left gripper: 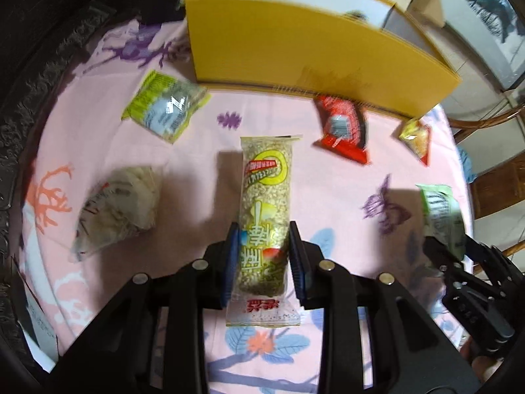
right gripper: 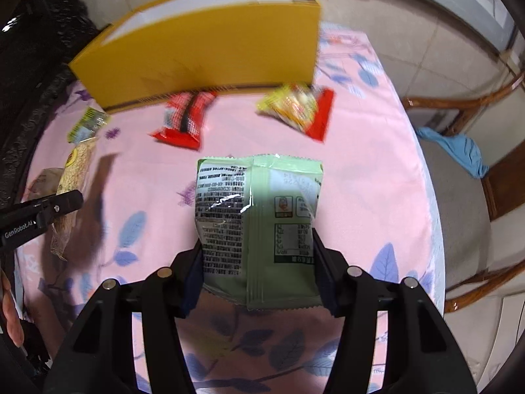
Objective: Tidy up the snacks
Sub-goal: 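Carry both bags over the yellow box and lower them in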
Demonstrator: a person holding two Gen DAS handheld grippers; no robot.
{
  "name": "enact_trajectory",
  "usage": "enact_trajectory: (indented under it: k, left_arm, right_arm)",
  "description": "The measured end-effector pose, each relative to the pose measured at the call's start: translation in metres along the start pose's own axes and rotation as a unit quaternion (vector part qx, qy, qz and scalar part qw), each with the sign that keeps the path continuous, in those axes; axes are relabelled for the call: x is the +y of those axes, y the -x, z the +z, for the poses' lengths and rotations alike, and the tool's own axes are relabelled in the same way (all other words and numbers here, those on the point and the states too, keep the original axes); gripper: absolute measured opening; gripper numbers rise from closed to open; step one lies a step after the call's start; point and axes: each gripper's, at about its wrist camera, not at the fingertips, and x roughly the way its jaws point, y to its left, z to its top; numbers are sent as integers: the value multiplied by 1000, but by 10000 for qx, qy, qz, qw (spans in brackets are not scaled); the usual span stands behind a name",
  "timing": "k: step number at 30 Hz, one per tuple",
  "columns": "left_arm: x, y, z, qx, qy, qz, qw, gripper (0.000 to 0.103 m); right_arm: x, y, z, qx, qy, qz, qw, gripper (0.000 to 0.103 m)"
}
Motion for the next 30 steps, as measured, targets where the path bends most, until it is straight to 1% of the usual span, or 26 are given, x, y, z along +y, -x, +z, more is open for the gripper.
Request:
enact_trajectory:
  k: [3, 4, 6, 8, 9, 13, 14, 18, 22, 26, 27, 28, 29, 30]
  left_arm:
    - [-16, 19, 7, -191, -81, 12, 9998, 28]
    - [-24, 25, 9, -260, -86, 27, 9996, 28]
    - [-24, 30, 28, -365, -65, 24, 9993, 28]
    - [-26, 37, 47, -489, 15, 5, 9988, 28]
    - [-27, 41, 62, -586, 50, 15, 9983, 28]
    - [-29, 58, 122, -944, 45, 100, 9955, 28]
    - [-30, 61, 133, -1011, 61, 96, 9948, 28]
    - [-29, 74, 172, -1260, 35, 140, 9919, 28]
    - [-30, 75, 192, -1334, -55, 156, 9909, 28]
    - [-30, 66, 208, -1300, -68, 141, 9914, 29]
    - [-30, 63, 213, -1286, -49, 152, 9916, 36]
    - [-29, 62, 215, -1283, -42, 160, 9916, 51]
    - [-29, 60, 221, -1282, -12, 223, 9915, 93]
    - [-28, 61, 224, -1358, 27, 306, 9903, 101]
  right_arm:
    - [13, 12, 14, -185, 138, 75, 9997, 58]
    - [12, 11, 28, -264, 159, 111, 9995, 58]
    - [18, 17, 54, -453, 199, 167, 9986, 58]
    - [22, 25, 77, -648, 179, 203, 9975, 58]
    - [24, 32, 97, -795, 147, 244, 9964, 58]
    - [31, 53, 151, -1145, 2, 384, 9927, 58]
    - [33, 57, 164, -1211, -19, 401, 9918, 58]
    - [37, 71, 194, -1427, -77, 429, 9888, 58]
    - [38, 71, 218, -1499, -82, 402, 9879, 58]
    - [36, 63, 233, -1528, -133, 384, 9874, 59]
    - [35, 62, 237, -1544, -159, 377, 9872, 60]
    - [34, 60, 241, -1574, -198, 358, 9867, 61]
    - [33, 59, 246, -1584, -232, 353, 9865, 67]
    - [32, 57, 250, -1573, -259, 331, 9867, 76]
